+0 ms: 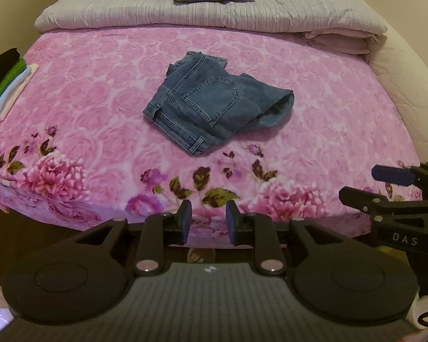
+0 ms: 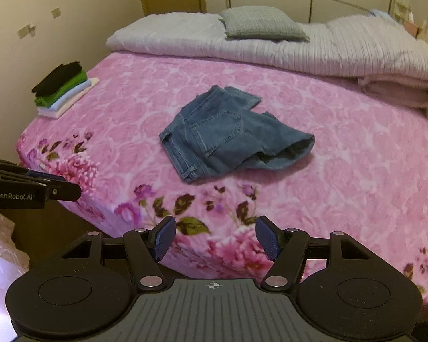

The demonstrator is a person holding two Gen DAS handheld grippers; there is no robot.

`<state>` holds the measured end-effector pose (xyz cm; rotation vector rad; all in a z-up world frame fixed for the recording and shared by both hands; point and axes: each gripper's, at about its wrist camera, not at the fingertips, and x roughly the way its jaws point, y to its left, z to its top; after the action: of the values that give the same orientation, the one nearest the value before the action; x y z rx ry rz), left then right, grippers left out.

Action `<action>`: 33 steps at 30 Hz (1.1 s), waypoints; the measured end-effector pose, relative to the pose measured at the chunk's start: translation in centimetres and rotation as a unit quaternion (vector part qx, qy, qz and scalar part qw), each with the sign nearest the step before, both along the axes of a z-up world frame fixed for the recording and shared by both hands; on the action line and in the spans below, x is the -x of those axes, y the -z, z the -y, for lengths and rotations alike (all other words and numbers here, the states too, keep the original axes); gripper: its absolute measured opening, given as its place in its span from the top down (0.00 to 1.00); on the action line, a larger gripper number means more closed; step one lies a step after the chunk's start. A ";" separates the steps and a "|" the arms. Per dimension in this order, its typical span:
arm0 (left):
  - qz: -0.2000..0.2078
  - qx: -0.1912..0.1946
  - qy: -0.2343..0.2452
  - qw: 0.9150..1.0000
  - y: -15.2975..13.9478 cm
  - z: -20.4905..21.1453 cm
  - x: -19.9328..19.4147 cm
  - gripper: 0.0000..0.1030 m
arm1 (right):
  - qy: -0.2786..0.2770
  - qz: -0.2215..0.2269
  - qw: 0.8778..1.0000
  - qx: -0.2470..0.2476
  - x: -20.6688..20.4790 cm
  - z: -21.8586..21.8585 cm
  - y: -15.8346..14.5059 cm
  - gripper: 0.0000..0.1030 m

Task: Fold clothes
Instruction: 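Release the denim shorts onto the pink bedspread with both grippers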

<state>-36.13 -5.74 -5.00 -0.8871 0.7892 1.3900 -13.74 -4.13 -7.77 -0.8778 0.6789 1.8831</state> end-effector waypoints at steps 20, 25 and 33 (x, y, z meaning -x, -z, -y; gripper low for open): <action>-0.001 -0.029 -0.002 1.000 -0.9 -2.3 1.1 0.77 | -0.009 0.008 0.999 -0.036 0.7 -0.6 -1.3 0.36; 0.003 -0.017 -0.001 1.000 -0.1 -3.7 1.8 0.77 | -0.002 0.009 1.000 -0.027 0.6 -1.8 -0.8 0.36; 0.024 -0.003 -0.015 1.000 1.8 -4.7 3.3 0.77 | 0.000 0.017 1.000 -0.016 0.4 -3.3 0.7 0.36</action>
<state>-39.39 -1.02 -6.80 -0.9270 0.7390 1.3912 -14.18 -0.86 -8.45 -0.8878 0.6260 1.8687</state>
